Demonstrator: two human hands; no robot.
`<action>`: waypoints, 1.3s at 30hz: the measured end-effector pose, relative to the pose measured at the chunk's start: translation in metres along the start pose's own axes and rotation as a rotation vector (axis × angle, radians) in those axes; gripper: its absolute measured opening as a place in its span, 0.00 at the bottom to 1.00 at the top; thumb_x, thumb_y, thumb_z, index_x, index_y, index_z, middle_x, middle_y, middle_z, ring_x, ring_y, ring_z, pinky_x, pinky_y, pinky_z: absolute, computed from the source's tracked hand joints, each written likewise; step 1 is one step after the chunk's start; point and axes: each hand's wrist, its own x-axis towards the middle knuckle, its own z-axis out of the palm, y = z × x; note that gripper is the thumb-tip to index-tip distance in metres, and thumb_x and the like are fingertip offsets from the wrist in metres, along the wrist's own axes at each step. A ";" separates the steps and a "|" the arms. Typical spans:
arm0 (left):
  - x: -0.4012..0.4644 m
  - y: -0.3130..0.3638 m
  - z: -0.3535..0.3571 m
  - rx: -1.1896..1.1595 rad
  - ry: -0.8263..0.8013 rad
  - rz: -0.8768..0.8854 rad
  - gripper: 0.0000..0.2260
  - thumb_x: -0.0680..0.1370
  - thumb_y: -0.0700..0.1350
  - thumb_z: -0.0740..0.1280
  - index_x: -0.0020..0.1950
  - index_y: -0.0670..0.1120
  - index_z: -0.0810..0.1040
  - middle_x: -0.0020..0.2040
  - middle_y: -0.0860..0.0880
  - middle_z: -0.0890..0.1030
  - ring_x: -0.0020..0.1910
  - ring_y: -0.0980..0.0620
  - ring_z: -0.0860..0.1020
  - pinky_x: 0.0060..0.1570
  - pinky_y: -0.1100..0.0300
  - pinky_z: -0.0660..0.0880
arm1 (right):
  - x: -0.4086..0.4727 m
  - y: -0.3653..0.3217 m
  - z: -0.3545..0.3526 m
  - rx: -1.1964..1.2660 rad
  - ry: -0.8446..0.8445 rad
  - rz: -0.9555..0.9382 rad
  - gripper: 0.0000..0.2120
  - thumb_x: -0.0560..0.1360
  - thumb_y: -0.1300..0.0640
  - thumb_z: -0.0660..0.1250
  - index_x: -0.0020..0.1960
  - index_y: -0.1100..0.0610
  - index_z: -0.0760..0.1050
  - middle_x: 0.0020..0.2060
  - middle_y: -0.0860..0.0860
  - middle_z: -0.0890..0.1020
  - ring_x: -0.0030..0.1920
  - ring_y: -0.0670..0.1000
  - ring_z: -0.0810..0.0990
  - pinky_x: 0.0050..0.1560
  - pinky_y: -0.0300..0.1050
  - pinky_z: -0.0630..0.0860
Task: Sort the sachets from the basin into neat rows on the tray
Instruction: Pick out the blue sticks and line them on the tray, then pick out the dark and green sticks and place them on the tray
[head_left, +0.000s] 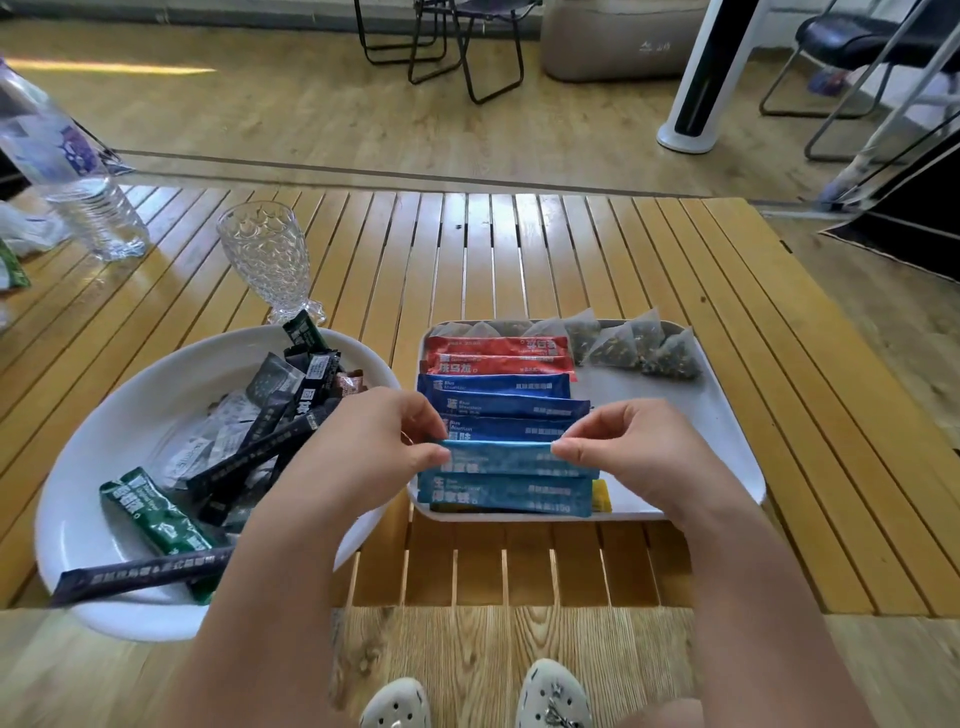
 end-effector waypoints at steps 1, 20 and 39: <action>0.000 0.000 0.001 0.024 -0.001 -0.006 0.04 0.75 0.48 0.72 0.48 0.53 0.79 0.43 0.58 0.80 0.43 0.61 0.77 0.37 0.69 0.72 | 0.001 0.001 0.003 -0.040 0.006 0.004 0.05 0.71 0.52 0.75 0.40 0.52 0.81 0.38 0.47 0.84 0.45 0.46 0.80 0.37 0.41 0.77; -0.033 -0.087 -0.070 0.015 0.461 -0.500 0.12 0.70 0.45 0.76 0.50 0.51 0.79 0.47 0.51 0.80 0.47 0.51 0.78 0.48 0.57 0.74 | -0.012 -0.048 0.085 0.005 0.102 -0.419 0.07 0.72 0.51 0.72 0.40 0.50 0.75 0.34 0.45 0.80 0.38 0.45 0.79 0.36 0.36 0.77; -0.012 -0.063 -0.031 -0.001 0.319 -0.477 0.19 0.72 0.56 0.72 0.54 0.47 0.72 0.49 0.48 0.78 0.52 0.46 0.77 0.48 0.53 0.74 | -0.020 -0.077 0.164 -0.234 0.107 -0.307 0.19 0.73 0.54 0.69 0.59 0.46 0.65 0.45 0.46 0.78 0.48 0.49 0.79 0.48 0.45 0.76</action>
